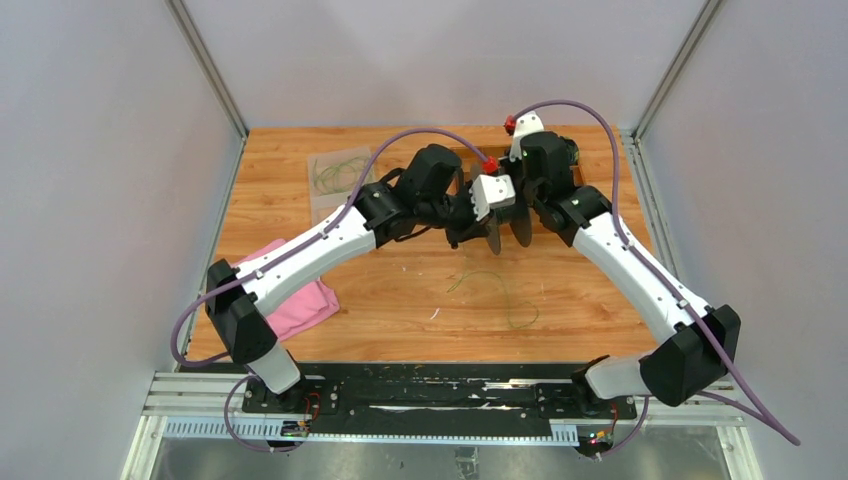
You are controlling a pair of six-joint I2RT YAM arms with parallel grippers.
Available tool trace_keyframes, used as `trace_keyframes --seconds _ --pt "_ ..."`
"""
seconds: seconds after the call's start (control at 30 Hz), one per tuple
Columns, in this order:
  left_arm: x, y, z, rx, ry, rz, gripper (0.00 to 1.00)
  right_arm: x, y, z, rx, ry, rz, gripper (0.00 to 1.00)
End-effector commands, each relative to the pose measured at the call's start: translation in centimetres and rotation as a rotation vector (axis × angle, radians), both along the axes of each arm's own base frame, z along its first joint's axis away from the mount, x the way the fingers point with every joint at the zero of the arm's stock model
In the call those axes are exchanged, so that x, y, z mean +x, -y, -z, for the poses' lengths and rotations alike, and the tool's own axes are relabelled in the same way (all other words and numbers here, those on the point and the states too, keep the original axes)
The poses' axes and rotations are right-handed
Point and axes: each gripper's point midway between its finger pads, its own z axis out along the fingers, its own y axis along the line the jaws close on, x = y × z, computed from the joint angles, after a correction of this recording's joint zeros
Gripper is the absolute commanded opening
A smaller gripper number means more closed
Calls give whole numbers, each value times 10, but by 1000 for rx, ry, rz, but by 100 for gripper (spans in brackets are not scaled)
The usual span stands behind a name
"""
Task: Wrap the cables
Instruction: Wrap the cable around the cable reel.
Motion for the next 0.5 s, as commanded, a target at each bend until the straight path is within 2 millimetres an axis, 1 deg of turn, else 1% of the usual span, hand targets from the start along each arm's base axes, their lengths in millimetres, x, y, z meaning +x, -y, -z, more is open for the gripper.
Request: trace_keyframes --seconds 0.0,0.1,0.3,0.47 --pt "10 -6 -49 -96 63 -30 4 0 -10 -18 -9 96 -78 1" --pt "19 -9 -53 -108 63 -54 4 -6 -21 -12 -8 91 -145 1" --pt "41 -22 -58 -129 71 -124 4 -12 -29 -5 -30 85 -215 1" --pt "57 -33 -57 -131 57 -170 4 -19 -35 3 -36 85 -276 1"
